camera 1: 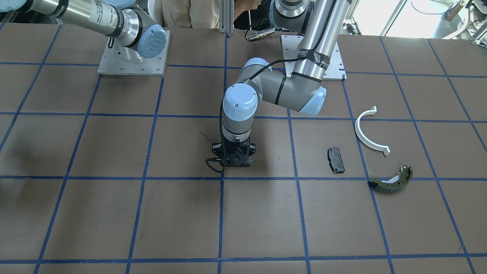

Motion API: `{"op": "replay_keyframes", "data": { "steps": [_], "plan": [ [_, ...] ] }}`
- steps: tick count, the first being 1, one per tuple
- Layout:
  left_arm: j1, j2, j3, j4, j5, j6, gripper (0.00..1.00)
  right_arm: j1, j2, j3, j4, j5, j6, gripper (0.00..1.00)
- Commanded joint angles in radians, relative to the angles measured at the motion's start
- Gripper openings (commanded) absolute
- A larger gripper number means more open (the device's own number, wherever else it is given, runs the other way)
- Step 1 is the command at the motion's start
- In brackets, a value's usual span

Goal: Place bearing gear from tray to pile

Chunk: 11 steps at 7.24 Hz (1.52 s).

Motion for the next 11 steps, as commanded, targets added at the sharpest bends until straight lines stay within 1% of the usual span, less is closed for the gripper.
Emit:
{"op": "replay_keyframes", "data": {
  "steps": [1, 2, 3, 4, 5, 6, 7, 8, 9, 10, 11],
  "plan": [
    [0.086, 0.041, 0.003, -0.041, 0.003, 0.056, 0.00, -0.013, 0.008, -0.002, 0.000, -0.004, -0.005, 0.74],
    [0.141, 0.072, 0.003, -0.096, 0.003, 0.151, 0.00, -0.013, 0.009, -0.002, 0.000, -0.004, -0.005, 0.74],
    [0.186, 0.104, -0.002, -0.130, 0.004, 0.204, 0.00, -0.018, 0.014, -0.003, 0.000, -0.004, -0.007, 0.73],
    [0.255, 0.132, -0.011, -0.204, 0.033, 0.344, 0.00, -0.022, 0.014, -0.003, 0.000, -0.007, -0.011, 0.73],
    [0.345, 0.155, -0.042, -0.245, 0.121, 0.514, 0.00, -0.029, 0.015, -0.003, 0.000, -0.006, -0.011, 0.73],
    [0.399, 0.191, -0.103, -0.232, 0.194, 0.637, 0.00, -0.030, 0.015, -0.005, 0.000, -0.007, -0.011, 0.71],
    [0.447, 0.231, -0.165, -0.189, 0.234, 0.716, 0.00, -0.036, 0.018, -0.006, 0.000, -0.006, -0.013, 0.57],
    [0.556, 0.250, -0.218, -0.143, 0.225, 0.818, 0.00, -0.036, 0.030, -0.011, 0.002, -0.006, -0.013, 0.41],
    [0.650, 0.253, -0.244, -0.120, 0.220, 0.913, 0.00, -0.036, 0.032, -0.011, 0.002, -0.007, -0.013, 0.13],
    [0.694, 0.239, -0.246, -0.111, 0.211, 0.940, 0.00, -0.036, 0.032, -0.011, 0.002, -0.007, -0.011, 0.00],
    [0.702, 0.235, -0.256, -0.111, 0.181, 0.942, 0.00, -0.036, 0.026, -0.011, 0.003, -0.006, -0.008, 0.00]
  ]
}}
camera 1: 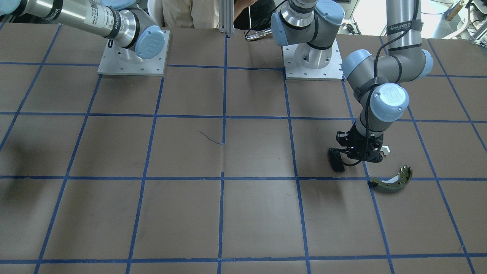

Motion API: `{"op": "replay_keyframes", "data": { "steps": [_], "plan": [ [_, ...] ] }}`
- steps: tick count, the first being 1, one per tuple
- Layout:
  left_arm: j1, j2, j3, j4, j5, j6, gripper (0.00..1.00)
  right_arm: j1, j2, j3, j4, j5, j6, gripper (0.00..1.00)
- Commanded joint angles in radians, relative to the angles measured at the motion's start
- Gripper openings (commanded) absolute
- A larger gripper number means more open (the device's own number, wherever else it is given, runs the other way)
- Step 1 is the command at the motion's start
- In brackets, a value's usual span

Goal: Place bearing gear from tray to pile

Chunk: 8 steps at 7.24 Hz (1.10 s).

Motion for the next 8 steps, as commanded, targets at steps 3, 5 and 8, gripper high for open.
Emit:
{"op": "replay_keyframes", "data": {
  "steps": [3, 5, 8],
  "plan": [
    [0.055, -0.029, -0.070, 0.096, -0.044, 0.043, 0.38, 0.001, -0.043, -0.008, 0.048, 0.001, 0.004, 0.00],
    [0.055, -0.035, -0.062, 0.097, -0.039, 0.056, 1.00, 0.012, -0.076, -0.006, 0.070, 0.002, 0.015, 0.00],
    [0.036, 0.003, 0.037, -0.025, -0.042, 0.041, 1.00, 0.136, -0.116, 0.003, 0.150, 0.010, 0.156, 0.00]
  ]
}}
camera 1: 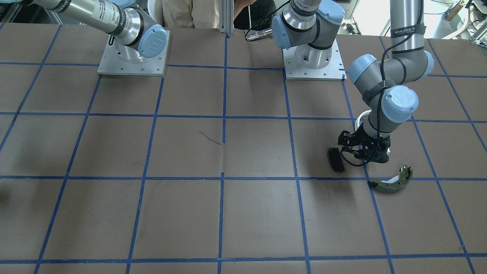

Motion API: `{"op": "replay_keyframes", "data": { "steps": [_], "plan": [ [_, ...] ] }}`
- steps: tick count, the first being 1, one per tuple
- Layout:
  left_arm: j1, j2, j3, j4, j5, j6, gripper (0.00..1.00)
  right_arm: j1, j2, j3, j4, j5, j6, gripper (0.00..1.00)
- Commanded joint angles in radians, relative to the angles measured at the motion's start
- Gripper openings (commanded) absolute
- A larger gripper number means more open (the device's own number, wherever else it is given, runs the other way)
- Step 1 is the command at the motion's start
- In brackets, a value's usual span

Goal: Place bearing gear from tray to pile

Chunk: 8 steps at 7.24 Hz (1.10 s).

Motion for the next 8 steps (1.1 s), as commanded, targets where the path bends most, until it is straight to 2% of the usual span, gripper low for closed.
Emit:
{"op": "replay_keyframes", "data": {
  "steps": [1, 2, 4, 5, 6, 8],
  "plan": [
    [-0.016, 0.032, 0.115, -0.181, -0.006, -0.015, 1.00, 0.109, -0.041, 0.006, 0.094, 0.002, 0.134, 0.00],
    [-0.030, 0.048, 0.204, -0.319, -0.045, -0.041, 1.00, 0.162, -0.059, 0.006, 0.164, 0.002, 0.221, 0.00],
    [-0.068, 0.078, 0.427, -0.627, -0.055, -0.122, 1.00, 0.272, -0.078, 0.006, 0.259, 0.005, 0.360, 0.00],
    [-0.111, 0.101, 0.515, -0.718, -0.117, -0.168, 1.00, 0.323, -0.093, 0.009, 0.295, 0.039, 0.430, 0.00],
    [-0.179, 0.127, 0.577, -0.743, -0.151, -0.292, 1.00, 0.387, -0.116, 0.009, 0.373, 0.048, 0.548, 0.00],
    [-0.254, 0.189, 0.580, -0.733, -0.159, -0.412, 1.00, 0.525, -0.150, 0.009, 0.474, 0.088, 0.755, 0.00]
  ]
}}
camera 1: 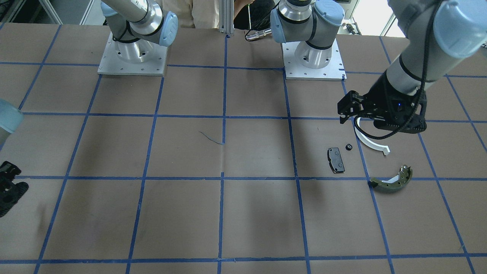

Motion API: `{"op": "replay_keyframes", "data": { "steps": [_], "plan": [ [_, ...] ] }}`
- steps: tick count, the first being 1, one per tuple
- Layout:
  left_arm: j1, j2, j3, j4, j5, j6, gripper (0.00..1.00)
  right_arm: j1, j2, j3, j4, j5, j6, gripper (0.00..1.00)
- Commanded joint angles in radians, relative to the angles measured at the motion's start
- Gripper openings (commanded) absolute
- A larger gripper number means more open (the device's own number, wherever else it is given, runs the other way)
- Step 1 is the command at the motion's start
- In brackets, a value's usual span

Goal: Place bearing gear from tray to pile

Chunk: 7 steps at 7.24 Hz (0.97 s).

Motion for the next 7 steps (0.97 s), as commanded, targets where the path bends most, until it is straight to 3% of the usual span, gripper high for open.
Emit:
{"op": "replay_keyframes", "data": {
  "steps": [1, 3, 4, 7],
  "plan": [
    [-0.062, 0.066, 0.013, -0.002, -0.007, -0.183, 1.00, 0.137, -0.025, 0.000, 0.119, 0.084, 0.254, 0.00],
    [-0.124, 0.086, 0.005, -0.004, 0.005, -0.280, 1.00, 0.290, -0.027, 0.000, 0.177, 0.131, 0.528, 0.00],
    [-0.139, 0.099, 0.004, -0.004, -0.005, -0.288, 1.00, 0.356, -0.028, 0.000, 0.211, 0.211, 0.669, 0.00],
    [-0.141, 0.124, -0.028, 0.002, 0.002, -0.272, 1.00, 0.557, -0.038, 0.051, 0.201, 0.332, 1.027, 0.00]
  ]
}}
